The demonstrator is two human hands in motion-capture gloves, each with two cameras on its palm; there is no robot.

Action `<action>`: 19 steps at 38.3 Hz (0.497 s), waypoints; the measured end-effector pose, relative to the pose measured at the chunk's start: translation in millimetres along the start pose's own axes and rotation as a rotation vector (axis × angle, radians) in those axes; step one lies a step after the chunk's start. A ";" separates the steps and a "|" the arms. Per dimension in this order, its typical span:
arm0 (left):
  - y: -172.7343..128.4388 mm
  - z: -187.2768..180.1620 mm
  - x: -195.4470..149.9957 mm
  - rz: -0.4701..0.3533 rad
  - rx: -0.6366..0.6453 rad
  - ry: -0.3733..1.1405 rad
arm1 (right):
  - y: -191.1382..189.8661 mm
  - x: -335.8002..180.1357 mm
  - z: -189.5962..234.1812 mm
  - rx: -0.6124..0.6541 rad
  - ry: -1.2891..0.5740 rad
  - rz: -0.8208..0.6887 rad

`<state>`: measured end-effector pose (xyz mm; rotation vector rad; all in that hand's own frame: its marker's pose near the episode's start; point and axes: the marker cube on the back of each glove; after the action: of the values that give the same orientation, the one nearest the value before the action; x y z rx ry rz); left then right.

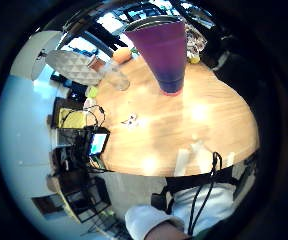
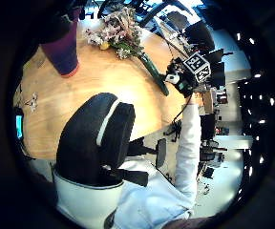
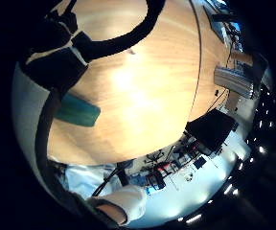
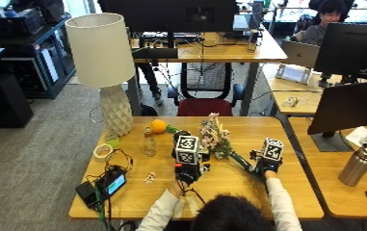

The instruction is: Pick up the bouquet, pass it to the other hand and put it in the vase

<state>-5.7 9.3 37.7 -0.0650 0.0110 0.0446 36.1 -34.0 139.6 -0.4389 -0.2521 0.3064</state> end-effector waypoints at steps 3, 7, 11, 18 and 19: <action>3.5 -1.2 1.2 0.000 -0.015 0.005 | -12.1 2.8 9.1 0.060 0.028 0.040; 6.5 -4.0 1.4 -0.004 -0.019 0.002 | -18.3 2.6 18.3 0.077 0.077 0.041; 1.2 0.2 -1.2 -0.012 -0.007 0.001 | -22.3 -1.0 23.5 0.129 0.157 0.030; -0.1 0.9 -2.7 -0.011 -0.009 0.005 | -27.9 -9.3 22.9 0.245 0.191 0.029; 0.2 1.0 -3.1 -0.016 -0.013 0.004 | -28.8 -10.2 22.9 0.251 0.194 0.031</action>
<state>-8.8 9.4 38.7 -0.0777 0.0137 0.0282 26.5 -53.6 170.9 -0.2224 -0.0161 0.3187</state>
